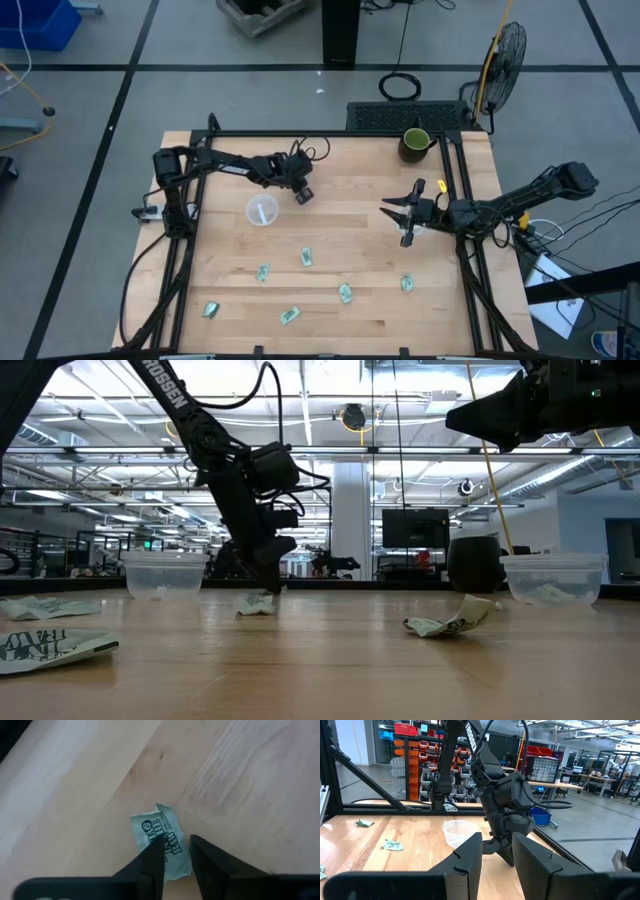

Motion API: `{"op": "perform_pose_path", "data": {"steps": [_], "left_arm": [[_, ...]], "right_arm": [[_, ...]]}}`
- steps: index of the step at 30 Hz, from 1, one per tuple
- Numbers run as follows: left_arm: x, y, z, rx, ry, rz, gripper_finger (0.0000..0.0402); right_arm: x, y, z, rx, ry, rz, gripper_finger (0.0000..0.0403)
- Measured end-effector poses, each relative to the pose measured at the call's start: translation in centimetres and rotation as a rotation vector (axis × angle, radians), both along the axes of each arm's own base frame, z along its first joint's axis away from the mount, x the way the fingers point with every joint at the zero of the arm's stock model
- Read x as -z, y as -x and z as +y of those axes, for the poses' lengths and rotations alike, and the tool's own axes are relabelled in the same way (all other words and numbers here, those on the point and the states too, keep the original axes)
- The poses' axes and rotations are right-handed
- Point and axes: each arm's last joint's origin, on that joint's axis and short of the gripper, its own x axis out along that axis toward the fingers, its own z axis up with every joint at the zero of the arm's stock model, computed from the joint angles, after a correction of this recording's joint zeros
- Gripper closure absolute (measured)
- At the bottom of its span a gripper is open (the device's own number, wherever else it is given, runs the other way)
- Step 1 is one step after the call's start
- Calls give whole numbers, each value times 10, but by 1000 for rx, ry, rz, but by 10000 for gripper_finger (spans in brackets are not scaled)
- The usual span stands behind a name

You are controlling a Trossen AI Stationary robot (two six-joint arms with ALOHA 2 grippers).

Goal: Pick and place items into bin
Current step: Put the stevia packet into the left transparent bin

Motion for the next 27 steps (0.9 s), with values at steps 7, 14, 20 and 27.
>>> {"op": "perform_pose_path", "data": {"steps": [7, 14, 20, 27], "left_arm": [[-17, 3, -2, -7, -30, -37, 392], [-72, 17, -16, 22, -63, -105, 396], [-122, 55, -58, 40, 11, -62, 395], [-125, 88, -117, 40, 101, 123, 396]], "right_arm": [[0, 0, 0, 0, 0, 0, 303], [0, 0, 0, 0, 0, 0, 303], [0, 0, 0, 0, 0, 2, 303], [3, 0, 0, -1, -18, 20, 303]]}}
